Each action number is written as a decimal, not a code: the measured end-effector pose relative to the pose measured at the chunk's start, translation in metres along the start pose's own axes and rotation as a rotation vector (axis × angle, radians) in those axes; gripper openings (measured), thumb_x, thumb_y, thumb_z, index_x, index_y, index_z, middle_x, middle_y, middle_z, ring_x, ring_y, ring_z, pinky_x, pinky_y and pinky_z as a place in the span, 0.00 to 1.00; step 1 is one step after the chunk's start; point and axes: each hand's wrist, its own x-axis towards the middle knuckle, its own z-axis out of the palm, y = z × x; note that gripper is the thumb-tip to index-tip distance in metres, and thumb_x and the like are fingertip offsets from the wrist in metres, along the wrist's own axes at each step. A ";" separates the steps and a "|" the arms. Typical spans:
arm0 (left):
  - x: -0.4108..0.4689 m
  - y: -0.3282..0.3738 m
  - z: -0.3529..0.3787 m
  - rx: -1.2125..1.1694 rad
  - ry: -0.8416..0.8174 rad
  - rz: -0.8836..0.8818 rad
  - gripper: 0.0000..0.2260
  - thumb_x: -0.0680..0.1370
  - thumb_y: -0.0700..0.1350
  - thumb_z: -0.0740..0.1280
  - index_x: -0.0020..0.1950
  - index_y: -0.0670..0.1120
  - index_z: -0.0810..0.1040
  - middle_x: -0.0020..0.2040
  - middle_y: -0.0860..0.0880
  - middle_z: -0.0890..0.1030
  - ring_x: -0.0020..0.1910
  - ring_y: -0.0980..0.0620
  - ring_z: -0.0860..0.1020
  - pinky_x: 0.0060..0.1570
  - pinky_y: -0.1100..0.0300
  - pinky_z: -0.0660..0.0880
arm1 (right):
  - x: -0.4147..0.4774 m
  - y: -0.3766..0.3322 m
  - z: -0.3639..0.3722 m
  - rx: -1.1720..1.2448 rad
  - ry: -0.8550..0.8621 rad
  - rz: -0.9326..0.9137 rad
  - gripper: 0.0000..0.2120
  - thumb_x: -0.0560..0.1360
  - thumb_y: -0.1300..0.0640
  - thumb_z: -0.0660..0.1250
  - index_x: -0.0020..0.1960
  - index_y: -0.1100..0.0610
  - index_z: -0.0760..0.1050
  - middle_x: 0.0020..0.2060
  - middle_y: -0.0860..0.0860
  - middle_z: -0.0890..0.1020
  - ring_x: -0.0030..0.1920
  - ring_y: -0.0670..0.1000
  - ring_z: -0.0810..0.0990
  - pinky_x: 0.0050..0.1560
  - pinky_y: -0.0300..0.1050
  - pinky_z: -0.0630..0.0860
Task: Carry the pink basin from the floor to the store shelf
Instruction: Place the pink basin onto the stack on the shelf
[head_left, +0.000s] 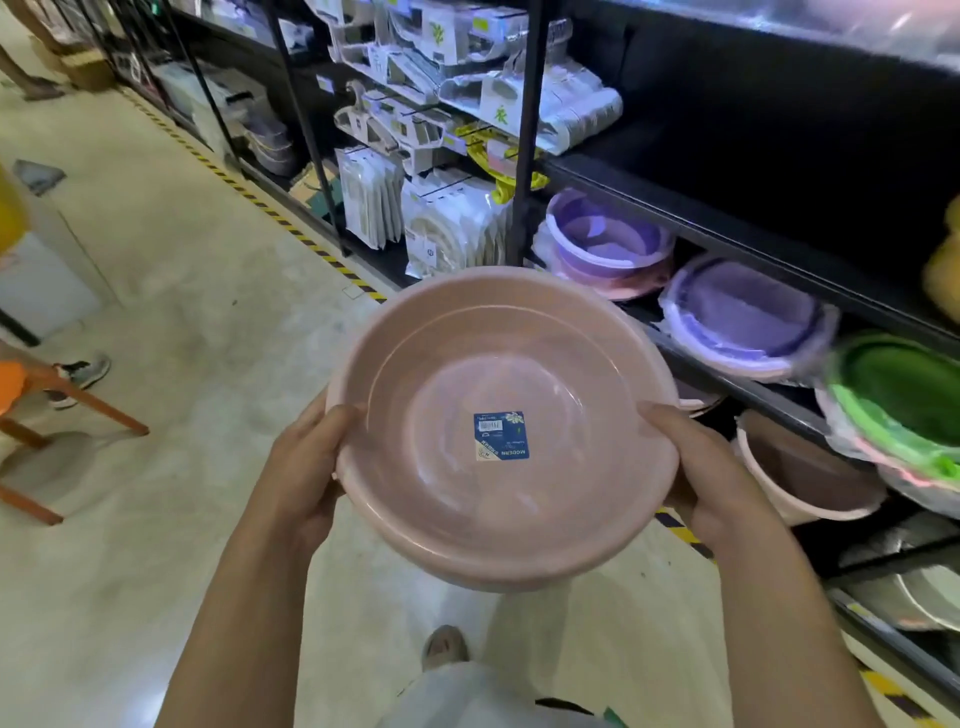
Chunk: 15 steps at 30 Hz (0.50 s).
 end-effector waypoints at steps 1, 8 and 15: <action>0.017 0.008 0.003 0.015 -0.032 0.004 0.14 0.76 0.42 0.66 0.58 0.53 0.86 0.46 0.45 0.83 0.44 0.43 0.77 0.46 0.46 0.70 | 0.008 -0.006 0.005 0.015 0.027 -0.002 0.08 0.74 0.49 0.72 0.50 0.52 0.85 0.44 0.54 0.87 0.47 0.57 0.83 0.50 0.53 0.77; 0.132 0.052 0.037 0.051 -0.169 -0.005 0.14 0.75 0.44 0.67 0.58 0.54 0.86 0.56 0.33 0.83 0.47 0.34 0.82 0.49 0.40 0.76 | 0.065 -0.040 0.031 0.110 0.157 0.008 0.09 0.75 0.50 0.72 0.52 0.52 0.84 0.49 0.55 0.87 0.49 0.57 0.82 0.52 0.54 0.76; 0.226 0.082 0.100 0.097 -0.248 -0.015 0.14 0.76 0.43 0.67 0.57 0.55 0.86 0.56 0.37 0.86 0.57 0.27 0.81 0.59 0.28 0.76 | 0.138 -0.076 0.025 0.223 0.222 0.004 0.16 0.75 0.51 0.72 0.56 0.61 0.81 0.47 0.58 0.84 0.47 0.59 0.77 0.50 0.56 0.68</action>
